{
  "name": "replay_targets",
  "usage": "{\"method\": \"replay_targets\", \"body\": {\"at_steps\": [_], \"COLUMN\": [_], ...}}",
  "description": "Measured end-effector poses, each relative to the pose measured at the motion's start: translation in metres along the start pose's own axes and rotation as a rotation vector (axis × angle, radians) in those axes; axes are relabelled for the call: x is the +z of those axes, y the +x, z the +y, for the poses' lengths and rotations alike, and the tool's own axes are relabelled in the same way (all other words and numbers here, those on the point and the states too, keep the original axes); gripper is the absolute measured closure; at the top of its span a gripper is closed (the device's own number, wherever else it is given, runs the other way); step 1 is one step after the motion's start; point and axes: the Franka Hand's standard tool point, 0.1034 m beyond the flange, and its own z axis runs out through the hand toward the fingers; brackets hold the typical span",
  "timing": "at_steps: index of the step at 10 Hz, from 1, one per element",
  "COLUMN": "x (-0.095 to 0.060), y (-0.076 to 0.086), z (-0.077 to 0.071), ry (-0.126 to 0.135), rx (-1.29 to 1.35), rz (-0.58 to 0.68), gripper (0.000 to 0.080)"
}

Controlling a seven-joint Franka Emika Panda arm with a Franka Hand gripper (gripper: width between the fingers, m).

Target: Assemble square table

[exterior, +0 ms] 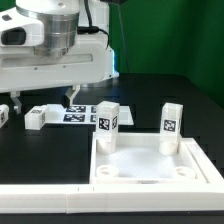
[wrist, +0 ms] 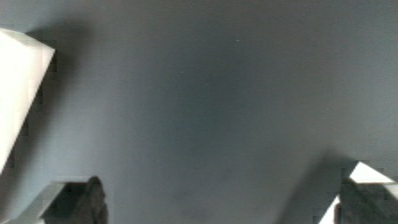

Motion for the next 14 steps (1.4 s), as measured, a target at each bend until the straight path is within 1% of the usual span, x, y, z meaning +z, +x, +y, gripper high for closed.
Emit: {"method": "replay_targets", "body": {"at_steps": [1,2,3,4,6,8,9,10,11,12,14], "x": [0.014,0.022,0.022,0.022,0.023,0.024,0.032,0.039,0.044,0.043,0.043], "y": [-0.024,-0.035,-0.031,-0.032,-0.031,-0.031,-0.045,-0.056,-0.061,-0.06,-0.059], "z": [-0.002,0.0,0.002,0.0,0.0,-0.001,0.004,0.014,0.024,0.021,0.02], "ry": [0.05,0.057,0.027,0.032,0.032,0.042,0.073,0.077,0.072,0.08,0.079], "rx": [0.067,0.075,0.051,0.066,0.065,0.229,0.373,0.397,0.396,0.398,0.389], "rz": [-0.044,-0.061,-0.011,-0.018,-0.018,-0.019,-0.046,-0.06,-0.069,-0.085,-0.085], "gripper": [0.015,0.015,0.015,0.015,0.015,0.015,0.015,0.015,0.015,0.015,0.015]}}
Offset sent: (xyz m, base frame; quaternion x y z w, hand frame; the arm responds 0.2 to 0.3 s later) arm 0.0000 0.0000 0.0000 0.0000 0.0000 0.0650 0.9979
